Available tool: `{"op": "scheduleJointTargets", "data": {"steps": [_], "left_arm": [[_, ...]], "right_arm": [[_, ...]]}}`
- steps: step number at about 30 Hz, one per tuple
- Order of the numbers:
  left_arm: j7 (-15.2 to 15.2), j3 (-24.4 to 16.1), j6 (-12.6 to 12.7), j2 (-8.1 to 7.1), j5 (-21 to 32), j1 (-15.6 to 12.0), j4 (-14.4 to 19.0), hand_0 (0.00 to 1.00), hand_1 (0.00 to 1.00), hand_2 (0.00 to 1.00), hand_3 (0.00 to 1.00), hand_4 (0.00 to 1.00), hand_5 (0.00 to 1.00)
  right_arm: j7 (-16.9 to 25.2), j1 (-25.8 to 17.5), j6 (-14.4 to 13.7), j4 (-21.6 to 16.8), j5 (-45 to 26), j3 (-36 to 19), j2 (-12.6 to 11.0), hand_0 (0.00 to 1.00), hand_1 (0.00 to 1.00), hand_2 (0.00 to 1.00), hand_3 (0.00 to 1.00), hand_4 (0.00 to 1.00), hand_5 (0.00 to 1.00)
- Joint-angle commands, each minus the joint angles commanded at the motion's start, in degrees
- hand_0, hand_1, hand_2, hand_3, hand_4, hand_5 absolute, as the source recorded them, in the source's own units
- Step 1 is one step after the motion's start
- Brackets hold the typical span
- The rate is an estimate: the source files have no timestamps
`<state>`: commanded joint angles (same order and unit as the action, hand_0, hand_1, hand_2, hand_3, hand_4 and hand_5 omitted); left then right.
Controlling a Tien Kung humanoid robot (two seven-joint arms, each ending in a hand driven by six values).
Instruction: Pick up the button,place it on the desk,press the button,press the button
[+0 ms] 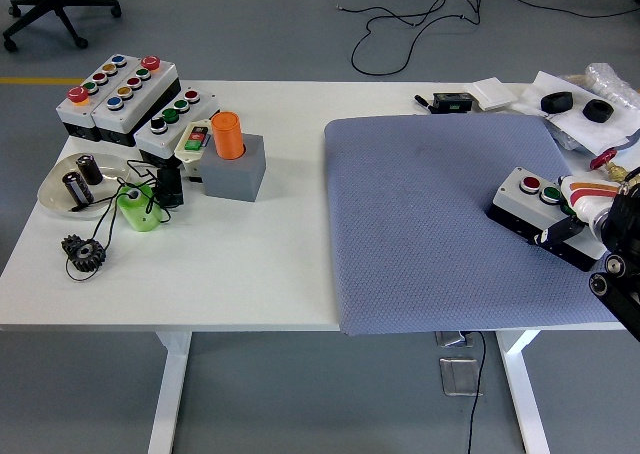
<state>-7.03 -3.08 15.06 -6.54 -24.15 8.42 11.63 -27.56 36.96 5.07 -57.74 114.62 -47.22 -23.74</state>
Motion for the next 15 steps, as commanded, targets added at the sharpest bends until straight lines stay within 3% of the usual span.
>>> {"op": "scheduleJointTargets", "data": {"steps": [1,2,4,7,8,10,11,15], "left_arm": [[0.02,0.01,0.0,0.0,0.01,-0.06,0.0,0.6,0.517,0.483,0.469,0.281,0.978],[0.03,0.06,0.02,0.02,0.07,-0.1,-0.01,0.603,0.518,0.484,0.469,0.282,0.976],[0.04,0.13,0.04,0.05,0.15,-0.15,-0.02,0.603,0.518,0.484,0.469,0.282,0.976],[0.05,0.19,0.03,0.06,0.2,-0.27,-0.01,0.603,0.518,0.484,0.469,0.282,0.976],[0.06,0.17,0.04,0.07,0.17,-0.3,-0.01,0.602,0.52,0.486,0.469,0.282,0.975],[0.08,0.03,0.05,0.07,0.04,-0.35,0.0,0.602,0.52,0.486,0.469,0.282,0.975],[0.09,0.0,0.05,0.07,0.01,-0.35,0.0,0.602,0.52,0.486,0.469,0.282,0.975],[0.14,-0.43,0.07,0.04,-0.2,-0.18,0.01,0.601,0.52,0.485,0.469,0.283,0.975]], "right_arm": [[0.36,-0.12,-1.56,-0.24,-0.18,0.19,-0.3,0.369,0.238,0.298,0.534,0.943,0.24],[0.96,-0.29,-2.96,-0.51,-0.7,0.24,-0.62,0.203,0.104,0.226,0.414,0.732,0.097],[1.88,-0.53,-6.25,-0.89,-1.54,0.26,-1.1,0.203,0.104,0.226,0.414,0.732,0.097],[6.93,-0.97,-13.19,-1.86,-5.55,0.54,-2.53,0.203,0.104,0.226,0.414,0.732,0.097],[8.11,-1.05,-14.81,-2.18,-6.36,0.66,-2.99,0.137,0.039,0.169,0.356,0.597,0.157],[12.61,-1.11,-18.8,-3.05,-8.12,1.1,-4.2,0.137,0.039,0.169,0.356,0.597,0.157],[14.64,-1.11,-19.98,-3.22,-8.48,1.2,-4.44,0.137,0.039,0.169,0.356,0.597,0.157],[21.87,-0.59,-20.07,-4.32,-10.48,1.89,-6.1,0.105,0.005,0.131,0.327,0.546,0.195]]}}
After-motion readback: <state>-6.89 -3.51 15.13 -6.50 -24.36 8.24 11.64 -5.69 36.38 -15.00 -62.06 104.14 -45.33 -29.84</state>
